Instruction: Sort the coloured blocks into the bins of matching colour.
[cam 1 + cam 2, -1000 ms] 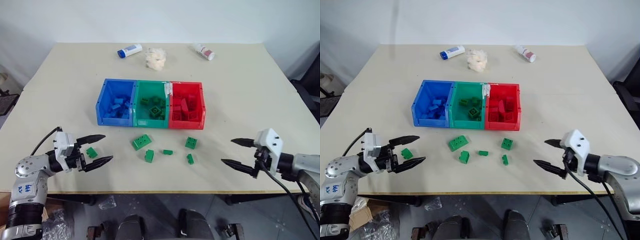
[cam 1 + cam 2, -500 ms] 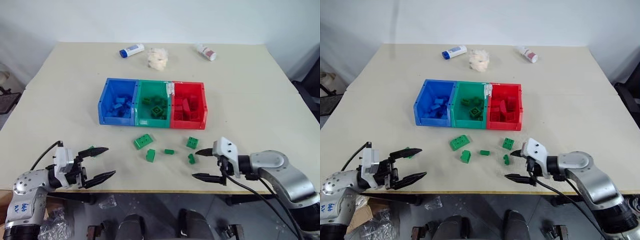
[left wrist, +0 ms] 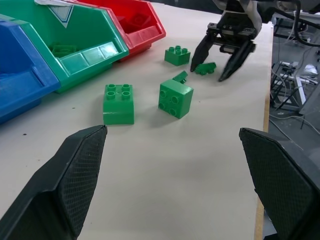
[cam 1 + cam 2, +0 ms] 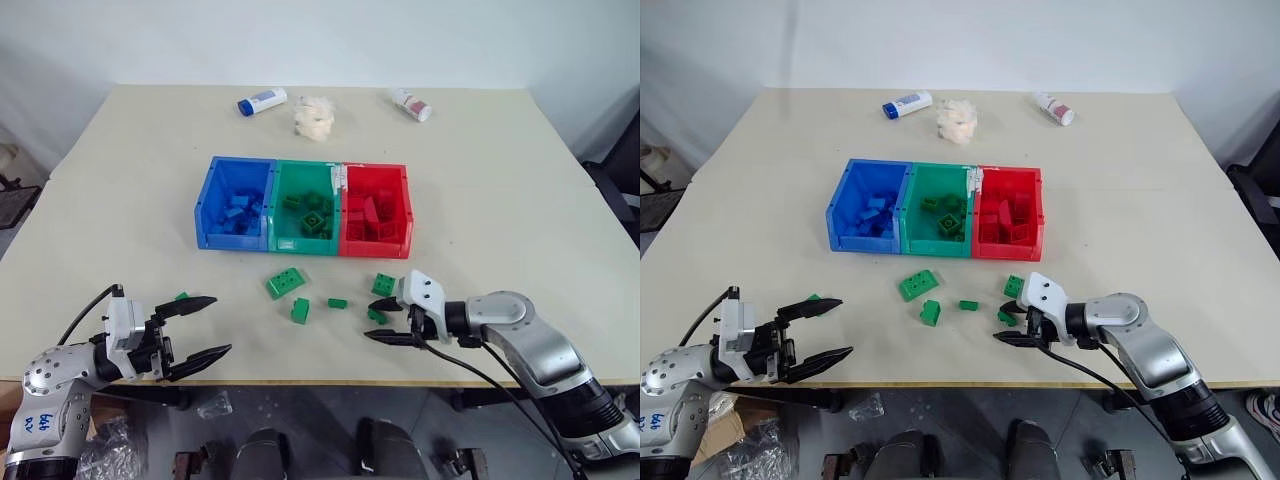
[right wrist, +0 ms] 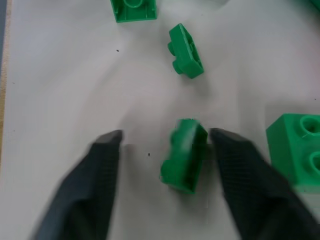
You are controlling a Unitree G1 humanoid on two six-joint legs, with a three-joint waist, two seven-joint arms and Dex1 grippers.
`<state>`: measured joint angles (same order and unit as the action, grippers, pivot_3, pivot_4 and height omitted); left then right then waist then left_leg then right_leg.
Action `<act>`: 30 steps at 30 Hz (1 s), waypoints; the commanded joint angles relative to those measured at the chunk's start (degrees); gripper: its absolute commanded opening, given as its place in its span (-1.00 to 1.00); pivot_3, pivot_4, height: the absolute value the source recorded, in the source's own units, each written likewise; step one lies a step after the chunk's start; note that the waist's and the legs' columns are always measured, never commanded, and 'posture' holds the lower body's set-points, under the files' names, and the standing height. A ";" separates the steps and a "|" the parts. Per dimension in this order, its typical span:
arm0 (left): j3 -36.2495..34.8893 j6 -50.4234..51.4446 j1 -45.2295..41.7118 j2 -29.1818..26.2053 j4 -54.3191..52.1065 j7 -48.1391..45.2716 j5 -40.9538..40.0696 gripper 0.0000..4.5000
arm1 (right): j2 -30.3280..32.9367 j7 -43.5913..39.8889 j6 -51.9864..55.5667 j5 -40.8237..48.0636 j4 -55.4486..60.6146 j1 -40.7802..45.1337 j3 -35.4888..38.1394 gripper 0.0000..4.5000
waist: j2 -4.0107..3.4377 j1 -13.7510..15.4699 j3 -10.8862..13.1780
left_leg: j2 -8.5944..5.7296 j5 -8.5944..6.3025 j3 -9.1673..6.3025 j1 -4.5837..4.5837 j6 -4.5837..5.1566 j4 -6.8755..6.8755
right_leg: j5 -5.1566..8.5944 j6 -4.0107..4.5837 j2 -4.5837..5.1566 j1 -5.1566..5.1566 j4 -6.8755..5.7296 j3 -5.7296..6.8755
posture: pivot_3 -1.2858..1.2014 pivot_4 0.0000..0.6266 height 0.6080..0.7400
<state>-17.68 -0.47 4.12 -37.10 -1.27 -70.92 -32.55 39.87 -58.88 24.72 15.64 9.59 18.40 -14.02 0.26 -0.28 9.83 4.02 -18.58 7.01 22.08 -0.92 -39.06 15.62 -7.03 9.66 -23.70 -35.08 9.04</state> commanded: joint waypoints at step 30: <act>2.32 -3.66 -9.96 1.64 6.44 -0.04 0.61 1.00 | -26.24 14.45 -16.56 -6.11 -28.75 30.49 4.44 0.69 | -0.06 -1.50 0.04 | 0.04 0.01 0.12 0.18 -0.07 0.05 | 0.00 0.02 -0.05 -0.25 -0.29 -0.03 | 0.03 -0.52 1.00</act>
<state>-14.89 -3.32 -5.71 -35.27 5.28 -70.80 -31.92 12.50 -42.73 8.75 8.41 -23.27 50.02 -10.77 0.20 -1.78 9.87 4.06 -18.57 7.10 22.26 -0.99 -39.00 15.62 -7.01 9.61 -23.95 -35.36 9.02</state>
